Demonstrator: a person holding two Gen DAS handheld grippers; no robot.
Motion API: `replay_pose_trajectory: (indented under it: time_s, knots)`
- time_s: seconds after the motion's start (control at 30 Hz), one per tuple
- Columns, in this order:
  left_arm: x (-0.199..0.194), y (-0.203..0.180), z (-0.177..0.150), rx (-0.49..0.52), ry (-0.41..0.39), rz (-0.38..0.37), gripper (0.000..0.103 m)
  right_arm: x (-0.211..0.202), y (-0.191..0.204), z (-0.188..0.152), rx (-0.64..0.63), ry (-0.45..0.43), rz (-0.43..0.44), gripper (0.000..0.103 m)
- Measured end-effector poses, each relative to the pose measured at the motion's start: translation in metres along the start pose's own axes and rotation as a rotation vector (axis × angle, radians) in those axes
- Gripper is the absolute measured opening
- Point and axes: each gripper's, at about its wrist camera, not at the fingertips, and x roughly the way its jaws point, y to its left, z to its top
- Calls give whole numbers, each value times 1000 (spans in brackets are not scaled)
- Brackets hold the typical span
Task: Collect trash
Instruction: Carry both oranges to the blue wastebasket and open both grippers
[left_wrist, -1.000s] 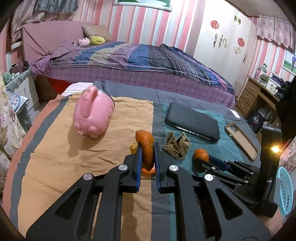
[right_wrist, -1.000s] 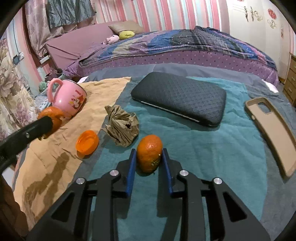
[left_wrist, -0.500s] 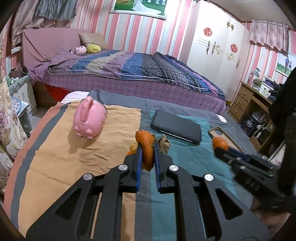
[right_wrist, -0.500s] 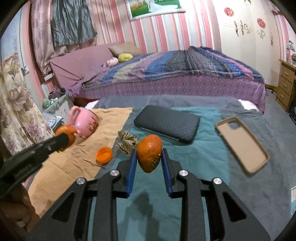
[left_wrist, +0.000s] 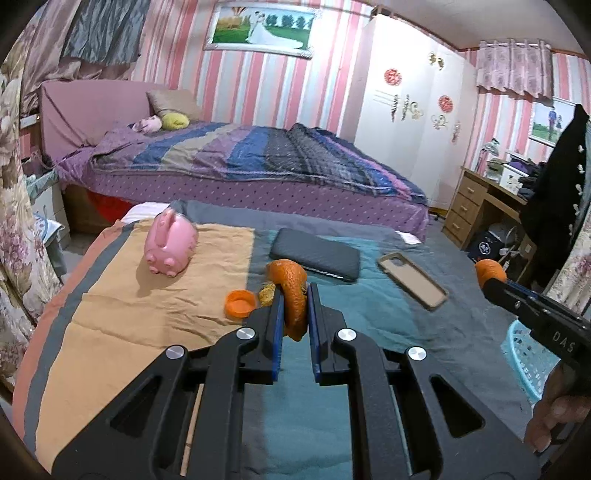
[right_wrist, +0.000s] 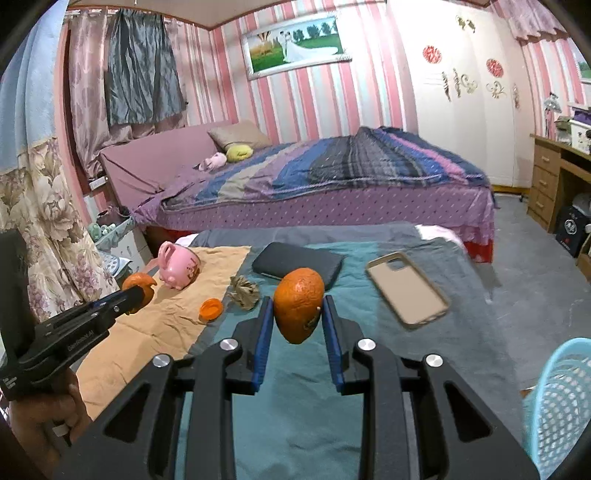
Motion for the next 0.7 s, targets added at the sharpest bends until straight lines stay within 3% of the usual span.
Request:
replay_pose_trajectory:
  time_s: [0.47,0.7]
  knots:
    - [-9,-95,-3,56,-27,-118,11,-70,-80,4,23,-80,-103,27]
    - [-14,-143,7,68,-39,-197,11,-104,-139,6,124,-128,-153,27]
